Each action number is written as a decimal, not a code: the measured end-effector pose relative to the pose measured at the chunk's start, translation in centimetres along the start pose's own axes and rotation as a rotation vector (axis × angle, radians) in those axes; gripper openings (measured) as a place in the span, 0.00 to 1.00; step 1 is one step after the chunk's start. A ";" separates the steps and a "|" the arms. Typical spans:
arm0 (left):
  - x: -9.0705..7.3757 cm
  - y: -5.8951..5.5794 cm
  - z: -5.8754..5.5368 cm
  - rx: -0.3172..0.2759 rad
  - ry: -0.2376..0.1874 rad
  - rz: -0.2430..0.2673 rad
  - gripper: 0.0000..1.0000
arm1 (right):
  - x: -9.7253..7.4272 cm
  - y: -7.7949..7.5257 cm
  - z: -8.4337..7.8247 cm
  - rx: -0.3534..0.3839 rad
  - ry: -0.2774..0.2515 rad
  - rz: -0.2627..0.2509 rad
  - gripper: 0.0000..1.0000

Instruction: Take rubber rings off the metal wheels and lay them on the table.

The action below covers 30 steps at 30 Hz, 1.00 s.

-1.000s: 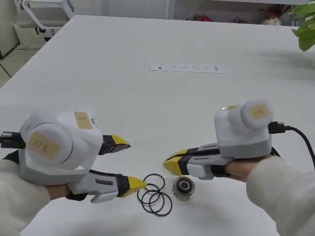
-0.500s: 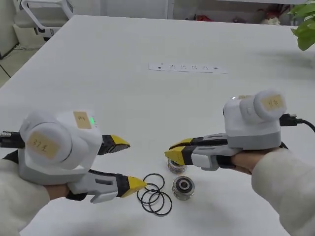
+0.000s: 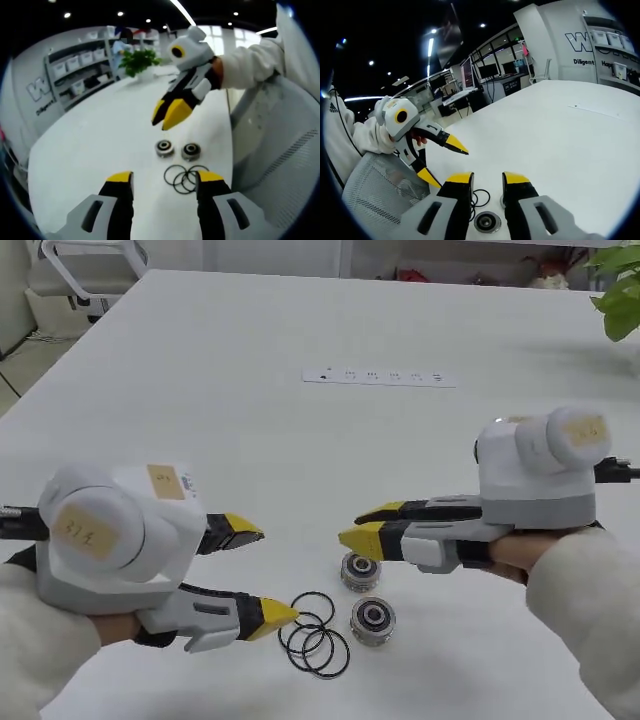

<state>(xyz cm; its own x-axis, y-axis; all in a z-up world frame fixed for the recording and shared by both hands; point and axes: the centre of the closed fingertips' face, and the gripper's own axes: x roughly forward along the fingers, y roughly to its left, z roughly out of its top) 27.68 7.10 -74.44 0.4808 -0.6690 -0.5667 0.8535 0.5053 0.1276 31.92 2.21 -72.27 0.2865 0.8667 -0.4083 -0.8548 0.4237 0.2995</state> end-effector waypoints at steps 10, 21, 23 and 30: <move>-0.6 0.4 0.9 -0.050 -0.051 0.014 0.54 | -1.6 0.1 2.2 0.041 -0.083 0.004 0.37; -1.4 0.4 1.3 -0.085 -0.083 0.029 0.61 | -4.7 -0.3 5.2 0.050 -0.212 -0.014 0.52; -1.5 0.5 1.5 -0.088 -0.091 0.033 0.62 | -5.3 -0.6 5.2 0.051 -0.223 -0.025 0.54; -2.1 0.8 1.6 -0.110 -0.109 0.049 0.65 | -6.8 -1.4 5.2 0.056 -0.242 -0.059 0.56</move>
<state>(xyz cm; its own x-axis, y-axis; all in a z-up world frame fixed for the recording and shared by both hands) 27.71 8.05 -71.83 0.5455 -0.6940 -0.4699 0.8041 0.5914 0.0602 33.44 -2.91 -65.46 0.4360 0.8750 -0.2103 -0.8102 0.4834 0.3316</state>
